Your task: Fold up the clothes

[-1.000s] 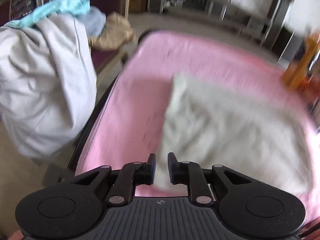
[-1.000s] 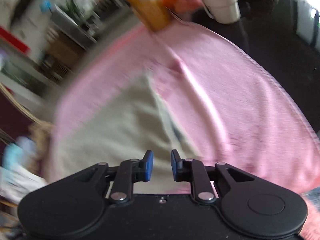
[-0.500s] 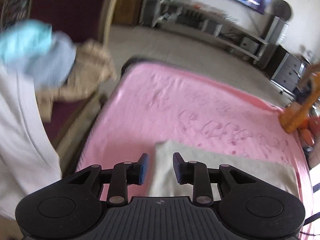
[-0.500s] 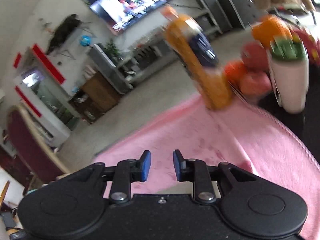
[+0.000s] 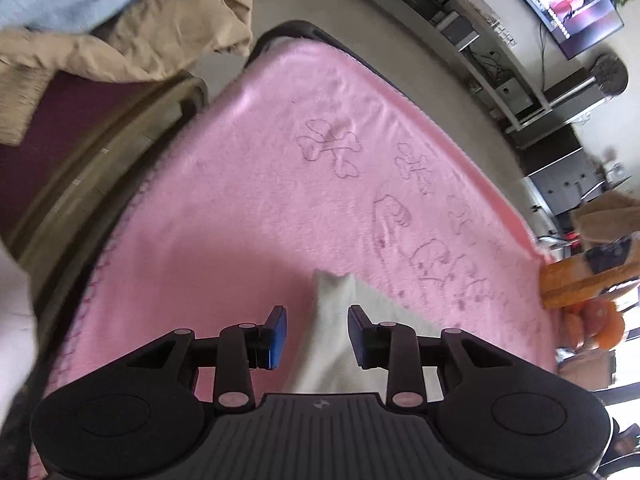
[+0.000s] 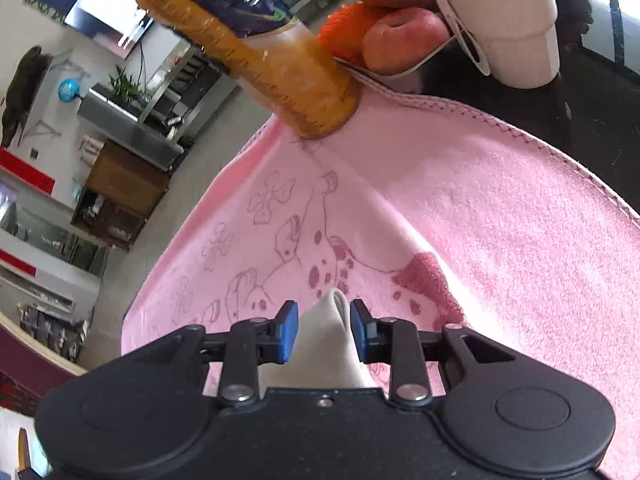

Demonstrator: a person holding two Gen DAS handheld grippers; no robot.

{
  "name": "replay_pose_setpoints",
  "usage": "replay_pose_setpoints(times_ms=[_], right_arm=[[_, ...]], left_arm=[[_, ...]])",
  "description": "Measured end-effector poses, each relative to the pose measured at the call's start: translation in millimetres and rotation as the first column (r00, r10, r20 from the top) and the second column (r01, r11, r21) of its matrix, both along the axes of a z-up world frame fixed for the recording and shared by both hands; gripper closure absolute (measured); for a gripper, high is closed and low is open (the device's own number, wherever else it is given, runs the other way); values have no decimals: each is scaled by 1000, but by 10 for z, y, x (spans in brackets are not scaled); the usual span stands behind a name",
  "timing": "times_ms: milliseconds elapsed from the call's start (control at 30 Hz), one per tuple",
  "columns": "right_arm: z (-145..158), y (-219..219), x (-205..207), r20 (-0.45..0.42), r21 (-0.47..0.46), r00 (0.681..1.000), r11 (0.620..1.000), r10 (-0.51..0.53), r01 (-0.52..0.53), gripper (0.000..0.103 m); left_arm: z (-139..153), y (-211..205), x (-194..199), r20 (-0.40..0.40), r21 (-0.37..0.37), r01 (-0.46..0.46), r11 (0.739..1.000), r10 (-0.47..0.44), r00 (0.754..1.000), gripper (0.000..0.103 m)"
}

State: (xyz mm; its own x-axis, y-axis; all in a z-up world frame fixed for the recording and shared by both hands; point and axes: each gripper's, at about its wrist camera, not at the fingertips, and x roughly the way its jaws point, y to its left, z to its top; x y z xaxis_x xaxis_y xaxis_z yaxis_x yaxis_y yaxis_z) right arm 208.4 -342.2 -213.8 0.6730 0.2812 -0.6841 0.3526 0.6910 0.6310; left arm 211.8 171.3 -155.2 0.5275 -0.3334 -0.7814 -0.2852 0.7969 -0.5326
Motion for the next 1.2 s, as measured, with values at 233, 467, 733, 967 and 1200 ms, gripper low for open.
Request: replay_pose_setpoints(times_ms=[233,467,733,967,1200], right_arm=[[-57,-64,-5,-46,31,999,999,-29,31,70],[-67,-73,-38,-50,-7,998,1000,-28,28,67],[-103,-208,-59,-59,82,997,995,-57,61,65],[-123,-138,10,-57,73,998,996,-39,43,65],[-183,-75,157,-43,83,999,996,-28,31,69]], left_arm=[[-158,-45,222,-17,-24,10,1000,-11,1000,86],[-69,-103,151,77,140,-162,977,152,985,103],[-21,-108,67,33,70,-61,996,59,998,69],[-136,-97,145,2,23,-48,999,48,999,83],[-200,-99,201,-20,7,-90,996,90,996,90]])
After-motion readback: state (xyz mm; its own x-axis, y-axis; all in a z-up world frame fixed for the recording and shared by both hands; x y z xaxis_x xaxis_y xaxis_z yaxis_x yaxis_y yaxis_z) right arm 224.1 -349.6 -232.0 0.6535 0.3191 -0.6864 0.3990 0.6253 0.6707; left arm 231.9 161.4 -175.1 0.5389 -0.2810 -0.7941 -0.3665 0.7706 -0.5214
